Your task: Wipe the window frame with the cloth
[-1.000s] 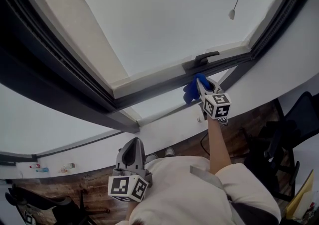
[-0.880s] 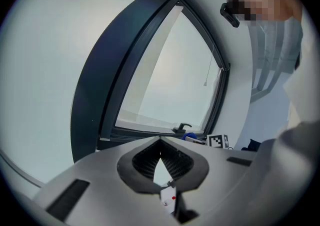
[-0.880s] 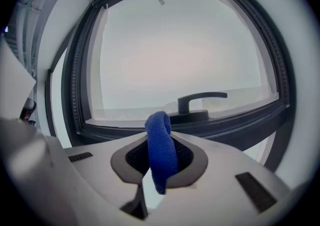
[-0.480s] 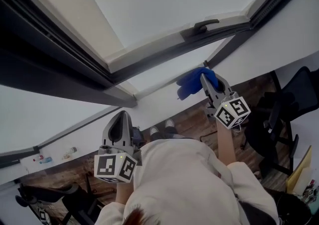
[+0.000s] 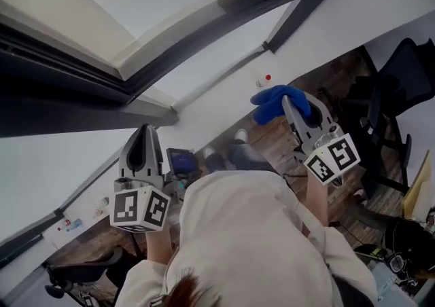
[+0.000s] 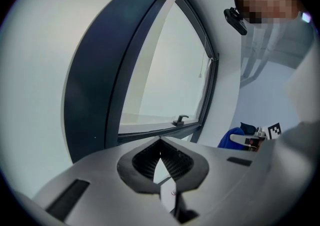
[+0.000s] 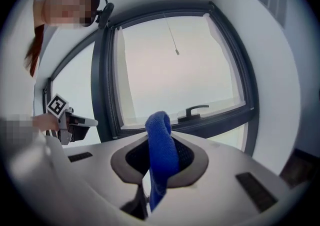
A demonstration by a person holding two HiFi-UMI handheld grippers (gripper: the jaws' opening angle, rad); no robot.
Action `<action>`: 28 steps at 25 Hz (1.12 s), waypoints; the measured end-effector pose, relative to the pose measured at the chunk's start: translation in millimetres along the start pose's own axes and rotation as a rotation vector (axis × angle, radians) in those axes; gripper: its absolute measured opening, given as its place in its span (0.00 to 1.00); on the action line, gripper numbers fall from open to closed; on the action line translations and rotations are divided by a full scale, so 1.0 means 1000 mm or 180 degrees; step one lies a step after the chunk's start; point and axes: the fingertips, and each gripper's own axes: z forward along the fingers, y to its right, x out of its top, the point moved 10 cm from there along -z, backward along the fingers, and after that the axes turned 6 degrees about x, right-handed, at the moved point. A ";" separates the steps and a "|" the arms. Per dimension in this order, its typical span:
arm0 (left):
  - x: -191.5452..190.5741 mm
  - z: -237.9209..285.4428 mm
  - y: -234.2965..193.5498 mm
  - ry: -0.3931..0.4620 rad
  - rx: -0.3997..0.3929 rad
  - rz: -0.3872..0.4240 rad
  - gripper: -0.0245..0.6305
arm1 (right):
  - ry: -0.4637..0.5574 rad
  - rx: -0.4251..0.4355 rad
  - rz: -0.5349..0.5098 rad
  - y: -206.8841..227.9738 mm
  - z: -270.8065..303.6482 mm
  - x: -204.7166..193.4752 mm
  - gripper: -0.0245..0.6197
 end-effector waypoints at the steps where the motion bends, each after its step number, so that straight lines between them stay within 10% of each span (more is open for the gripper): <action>1: 0.000 0.003 0.005 -0.0008 -0.0043 0.0024 0.05 | -0.0042 -0.0015 -0.0072 0.000 -0.004 0.002 0.12; 28: -0.040 0.098 0.314 0.0243 0.0520 -0.0199 0.05 | -0.0183 0.0738 -0.0172 0.274 -0.061 0.051 0.12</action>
